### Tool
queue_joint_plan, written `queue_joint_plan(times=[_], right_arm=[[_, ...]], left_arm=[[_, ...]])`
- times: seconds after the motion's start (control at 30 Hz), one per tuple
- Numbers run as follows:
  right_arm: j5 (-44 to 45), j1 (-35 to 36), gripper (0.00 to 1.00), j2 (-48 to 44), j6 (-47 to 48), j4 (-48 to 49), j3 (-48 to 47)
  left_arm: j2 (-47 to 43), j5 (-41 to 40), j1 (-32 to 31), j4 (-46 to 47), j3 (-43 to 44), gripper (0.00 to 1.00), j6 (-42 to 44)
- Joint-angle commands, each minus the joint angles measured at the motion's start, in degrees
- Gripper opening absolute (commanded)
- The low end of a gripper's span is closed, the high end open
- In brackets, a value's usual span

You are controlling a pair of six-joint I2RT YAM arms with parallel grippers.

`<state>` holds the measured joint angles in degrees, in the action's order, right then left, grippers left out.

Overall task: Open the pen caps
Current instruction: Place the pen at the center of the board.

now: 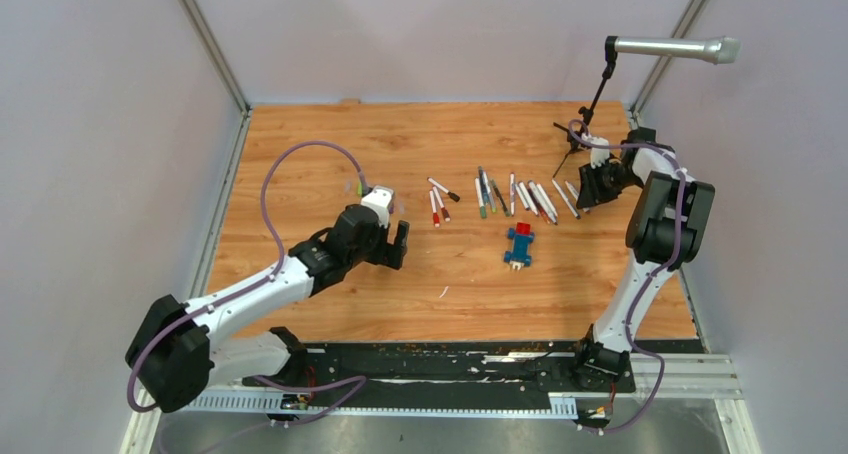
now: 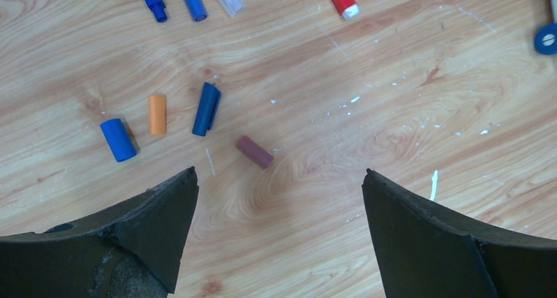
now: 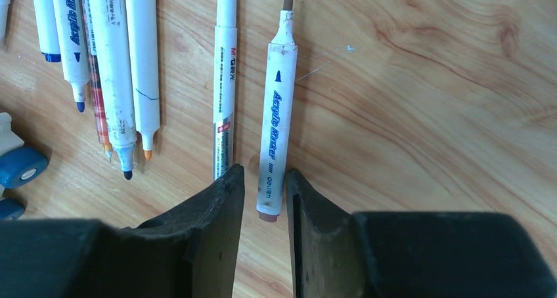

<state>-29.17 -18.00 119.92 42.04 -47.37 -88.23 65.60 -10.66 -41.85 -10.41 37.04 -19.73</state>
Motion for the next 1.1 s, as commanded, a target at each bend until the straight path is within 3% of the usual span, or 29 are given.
queue_joint_plan(times=[0.0, 0.43, 0.67, 0.8, 0.93, 1.07], right_arm=[[0.34, 0.42, 0.33, -2.21, -0.54, -1.23, -0.12], [-6.41, 0.42, 0.35, -14.69, -2.90, -1.99, 5.36], [-18.20, 0.47, 0.35, -23.70, -4.21, -4.80, 10.36], [-23.36, 0.42, 0.35, -31.12, -5.15, -4.38, 15.44], [-29.67, 0.42, 0.35, -38.55, -8.50, 1.74, 24.88], [-29.60, 0.31, 0.46, -47.17, -12.93, 12.97, 36.22]], left_arm=[[-3.50, 1.15, 0.48, 3.17, -0.58, 1.00, -2.33], [-2.85, 11.62, 3.34, 14.37, -1.74, 1.00, -13.34], [8.13, 15.47, 3.35, 15.44, 6.83, 0.99, -18.48], [15.93, 13.49, 3.26, 9.79, 14.24, 0.96, -20.49], [24.94, 7.36, 2.58, -3.35, 24.78, 0.92, -21.21], [34.02, 1.74, 1.33, -15.03, 35.74, 0.69, -22.38]])
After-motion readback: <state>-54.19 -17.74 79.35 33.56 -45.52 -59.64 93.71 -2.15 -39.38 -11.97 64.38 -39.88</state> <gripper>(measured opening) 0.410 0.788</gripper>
